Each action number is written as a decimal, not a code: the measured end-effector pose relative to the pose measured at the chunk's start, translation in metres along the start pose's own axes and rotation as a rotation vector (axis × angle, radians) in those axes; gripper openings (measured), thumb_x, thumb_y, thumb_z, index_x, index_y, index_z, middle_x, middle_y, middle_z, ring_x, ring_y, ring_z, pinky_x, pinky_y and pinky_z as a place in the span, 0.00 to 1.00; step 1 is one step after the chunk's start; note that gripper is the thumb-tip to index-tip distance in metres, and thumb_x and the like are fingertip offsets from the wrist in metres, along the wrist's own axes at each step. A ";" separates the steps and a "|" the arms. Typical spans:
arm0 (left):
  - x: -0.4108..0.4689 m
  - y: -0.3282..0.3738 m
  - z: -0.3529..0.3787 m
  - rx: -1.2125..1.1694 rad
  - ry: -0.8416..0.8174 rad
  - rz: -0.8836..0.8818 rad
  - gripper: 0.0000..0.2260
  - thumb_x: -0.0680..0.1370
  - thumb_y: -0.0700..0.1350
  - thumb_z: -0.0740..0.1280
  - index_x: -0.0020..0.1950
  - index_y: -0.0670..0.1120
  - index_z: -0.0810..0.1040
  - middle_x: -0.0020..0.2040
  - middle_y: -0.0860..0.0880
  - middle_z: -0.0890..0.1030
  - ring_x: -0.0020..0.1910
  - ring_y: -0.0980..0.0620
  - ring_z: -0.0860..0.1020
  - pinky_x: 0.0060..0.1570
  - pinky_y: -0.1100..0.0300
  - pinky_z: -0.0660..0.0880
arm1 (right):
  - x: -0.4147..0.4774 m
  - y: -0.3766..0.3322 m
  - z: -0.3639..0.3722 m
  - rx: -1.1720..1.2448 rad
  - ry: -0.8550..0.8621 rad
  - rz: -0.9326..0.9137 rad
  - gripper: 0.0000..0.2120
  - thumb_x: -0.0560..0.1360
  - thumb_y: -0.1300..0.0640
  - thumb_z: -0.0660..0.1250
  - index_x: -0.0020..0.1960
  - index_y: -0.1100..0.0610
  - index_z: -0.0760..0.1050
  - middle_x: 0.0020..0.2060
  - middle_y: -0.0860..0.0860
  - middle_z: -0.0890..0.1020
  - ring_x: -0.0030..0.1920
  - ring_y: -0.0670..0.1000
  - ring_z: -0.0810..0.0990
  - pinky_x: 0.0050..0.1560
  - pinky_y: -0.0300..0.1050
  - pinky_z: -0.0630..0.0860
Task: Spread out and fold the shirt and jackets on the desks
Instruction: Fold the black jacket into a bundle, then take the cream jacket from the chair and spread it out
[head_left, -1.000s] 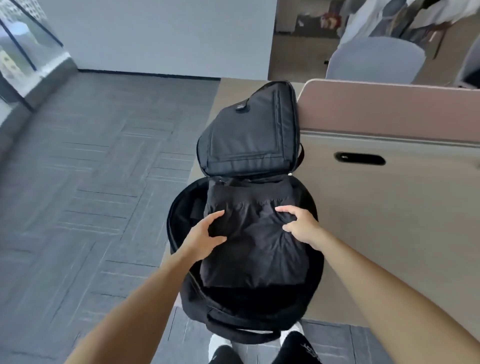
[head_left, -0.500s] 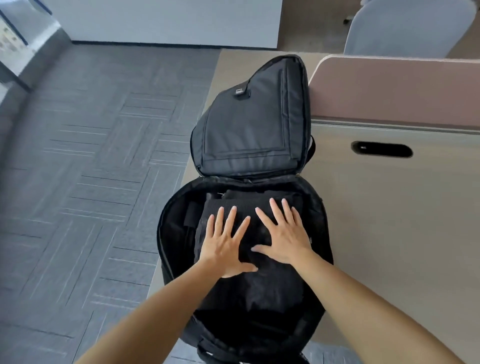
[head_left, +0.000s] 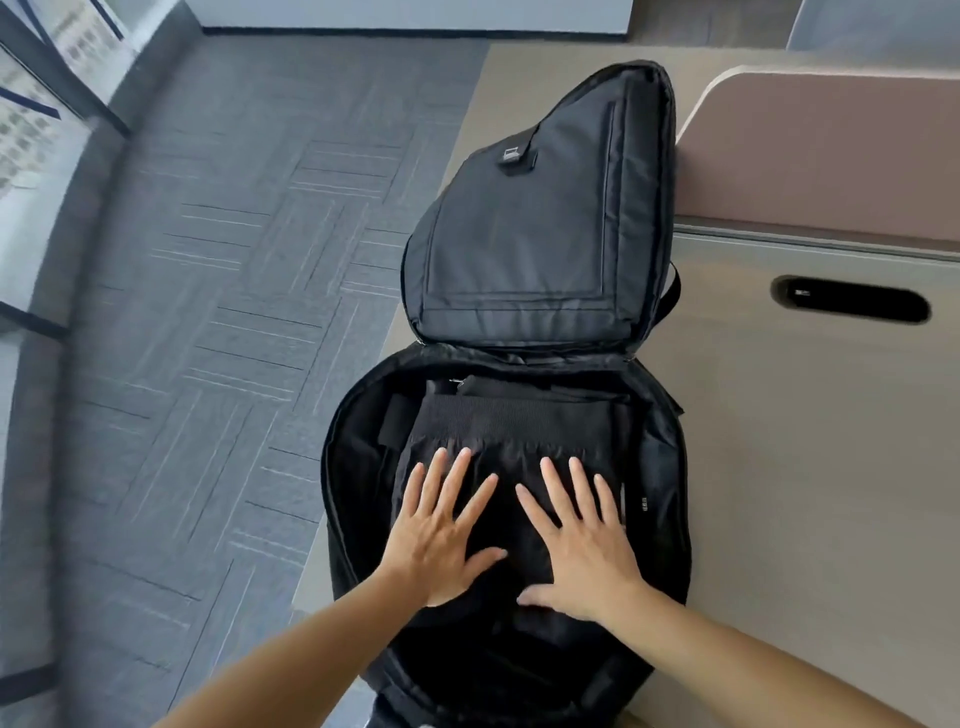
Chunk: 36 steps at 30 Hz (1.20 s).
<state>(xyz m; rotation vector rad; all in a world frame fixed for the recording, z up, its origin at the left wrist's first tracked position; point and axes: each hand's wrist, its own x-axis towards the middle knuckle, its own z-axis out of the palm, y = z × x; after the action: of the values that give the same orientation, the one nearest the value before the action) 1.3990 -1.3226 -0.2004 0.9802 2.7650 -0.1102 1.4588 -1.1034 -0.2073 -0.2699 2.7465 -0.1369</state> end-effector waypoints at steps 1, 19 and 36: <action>-0.006 -0.002 0.006 0.005 -0.022 0.014 0.37 0.78 0.72 0.51 0.81 0.52 0.55 0.81 0.39 0.52 0.80 0.36 0.48 0.73 0.37 0.52 | 0.000 0.001 0.005 -0.003 -0.003 0.002 0.60 0.63 0.19 0.61 0.81 0.48 0.37 0.78 0.57 0.32 0.77 0.65 0.30 0.75 0.66 0.35; -0.016 0.109 -0.124 -0.074 0.011 0.809 0.22 0.83 0.60 0.52 0.59 0.45 0.74 0.54 0.44 0.79 0.54 0.41 0.79 0.50 0.50 0.75 | -0.242 -0.088 -0.044 0.499 0.353 1.013 0.05 0.79 0.52 0.64 0.51 0.51 0.78 0.39 0.42 0.73 0.43 0.50 0.77 0.43 0.45 0.75; -0.361 0.393 -0.116 -0.186 -0.045 1.785 0.17 0.82 0.59 0.58 0.46 0.47 0.77 0.42 0.51 0.79 0.42 0.47 0.79 0.38 0.56 0.74 | -0.617 -0.383 0.049 0.325 0.865 1.988 0.08 0.77 0.55 0.69 0.55 0.55 0.81 0.49 0.51 0.81 0.47 0.55 0.81 0.48 0.52 0.79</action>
<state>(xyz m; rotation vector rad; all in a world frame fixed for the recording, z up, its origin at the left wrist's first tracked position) 1.9009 -1.2229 -0.0099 2.6791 0.9451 0.3650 2.1036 -1.3541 0.0185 2.8517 2.1181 -0.1190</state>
